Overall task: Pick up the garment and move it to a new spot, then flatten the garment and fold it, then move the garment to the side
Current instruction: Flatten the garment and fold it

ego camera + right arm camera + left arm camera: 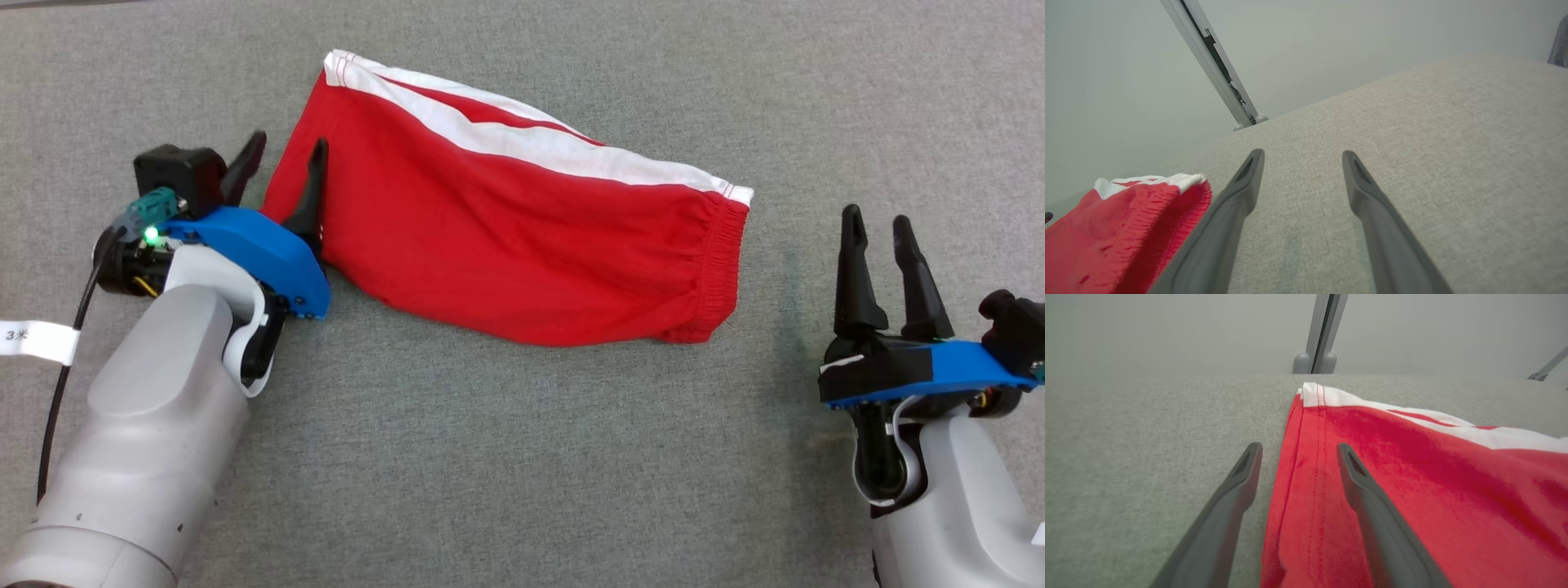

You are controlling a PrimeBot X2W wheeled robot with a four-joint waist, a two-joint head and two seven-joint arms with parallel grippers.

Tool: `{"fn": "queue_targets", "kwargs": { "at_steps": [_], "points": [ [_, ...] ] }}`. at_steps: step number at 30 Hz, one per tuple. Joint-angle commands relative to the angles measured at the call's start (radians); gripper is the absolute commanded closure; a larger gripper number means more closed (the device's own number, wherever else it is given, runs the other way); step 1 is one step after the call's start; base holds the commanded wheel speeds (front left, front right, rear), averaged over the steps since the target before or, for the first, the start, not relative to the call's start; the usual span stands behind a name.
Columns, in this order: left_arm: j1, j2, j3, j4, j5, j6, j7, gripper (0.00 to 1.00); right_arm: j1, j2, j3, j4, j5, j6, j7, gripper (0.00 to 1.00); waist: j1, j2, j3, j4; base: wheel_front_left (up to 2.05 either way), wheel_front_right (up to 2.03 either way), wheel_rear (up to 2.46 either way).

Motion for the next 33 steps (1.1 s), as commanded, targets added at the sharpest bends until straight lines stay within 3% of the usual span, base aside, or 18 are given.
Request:
{"fn": "queue_targets", "kwargs": {
  "at_steps": [1,9,10,11,12,22,33],
  "points": [
    [-0.01,0.0,-0.007,0.015,-0.002,-0.001,0.013,0.0,0.013,-0.002,-0.01,-0.002,-0.015,0.0,-0.003,0.0,0.0001,0.0,0.0,0.0,0.0,0.0,0.0],
    [-0.034,-0.018,-0.072,0.125,0.003,-0.001,0.132,0.0,0.034,-0.002,-0.028,0.013,-0.059,0.0,-0.003,0.0,0.0001,0.0,-0.001,-0.005,0.0,0.0,0.0],
    [-0.03,-0.023,-0.083,0.132,0.005,-0.001,0.147,0.29,0.036,-0.002,-0.028,0.015,-0.057,0.0,-0.003,0.0,0.0001,0.0,-0.004,-0.006,0.0,0.0,0.0],
    [-0.024,-0.031,-0.094,0.135,0.002,-0.001,0.159,0.78,0.037,-0.002,-0.03,0.017,-0.056,0.0,-0.003,0.0,0.0001,0.0,-0.007,-0.005,0.0,0.0,0.0],
    [-0.018,-0.036,-0.102,0.136,-0.003,-0.001,0.164,1.0,0.038,-0.002,-0.032,0.019,-0.056,0.0,-0.003,0.0,0.0001,0.0,-0.011,-0.004,0.0,0.0,0.0],
    [0.042,-0.075,-0.104,0.178,-0.035,0.003,0.108,1.0,0.094,-0.002,-0.06,0.051,-0.114,0.0,-0.003,0.0,0.0001,0.0,-0.127,0.043,0.0,0.0,0.0],
    [0.299,-0.142,-0.072,0.22,-0.101,0.029,-0.012,1.0,0.247,-0.002,-0.041,0.112,-0.176,0.0,-0.003,0.0,0.0001,0.0,-0.315,0.132,0.0,0.0,0.0]
  ]
}}
